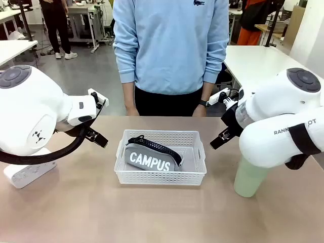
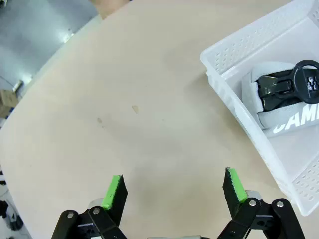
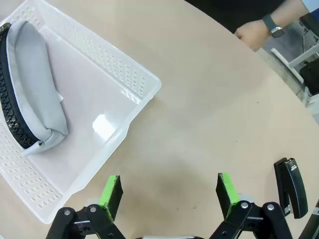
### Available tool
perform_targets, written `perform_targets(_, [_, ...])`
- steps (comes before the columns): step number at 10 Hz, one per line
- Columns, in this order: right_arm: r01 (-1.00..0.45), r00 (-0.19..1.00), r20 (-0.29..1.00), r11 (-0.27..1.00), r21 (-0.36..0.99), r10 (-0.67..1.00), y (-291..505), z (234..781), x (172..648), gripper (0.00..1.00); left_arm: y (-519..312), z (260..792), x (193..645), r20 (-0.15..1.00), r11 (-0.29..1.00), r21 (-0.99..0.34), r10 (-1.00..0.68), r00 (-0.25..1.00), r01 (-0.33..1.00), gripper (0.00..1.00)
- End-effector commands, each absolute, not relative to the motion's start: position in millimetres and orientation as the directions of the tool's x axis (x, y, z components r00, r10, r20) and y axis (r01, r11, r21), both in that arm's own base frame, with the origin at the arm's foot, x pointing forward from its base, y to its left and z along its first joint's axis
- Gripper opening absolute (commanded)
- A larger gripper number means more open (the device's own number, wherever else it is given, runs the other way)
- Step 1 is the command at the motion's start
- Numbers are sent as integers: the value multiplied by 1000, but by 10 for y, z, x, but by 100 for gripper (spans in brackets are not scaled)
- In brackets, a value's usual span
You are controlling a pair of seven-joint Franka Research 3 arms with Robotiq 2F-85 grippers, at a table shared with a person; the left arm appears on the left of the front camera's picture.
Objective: Efficiently arrange items inside the basket to fit them all.
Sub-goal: Pick up the Digital clock and place it inside the Organizing basket.
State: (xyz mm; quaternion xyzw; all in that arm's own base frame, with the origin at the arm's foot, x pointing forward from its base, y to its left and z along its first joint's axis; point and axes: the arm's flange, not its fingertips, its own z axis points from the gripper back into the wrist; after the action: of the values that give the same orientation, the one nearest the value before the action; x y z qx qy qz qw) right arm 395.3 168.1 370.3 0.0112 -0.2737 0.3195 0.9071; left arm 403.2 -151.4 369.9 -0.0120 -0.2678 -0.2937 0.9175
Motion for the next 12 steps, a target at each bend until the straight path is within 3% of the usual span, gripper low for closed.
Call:
perform_targets(1, [-586, 646, 504, 796, -155, 573, 1681, 3704, 3952, 100, -1515, 3701, 4032, 499, 827, 135, -533, 684, 545, 100])
perform_targets(12, [-586, 646, 504, 796, -155, 573, 1681, 3704, 3952, 100, -1515, 3701, 4032, 499, 827, 135, -533, 684, 545, 100])
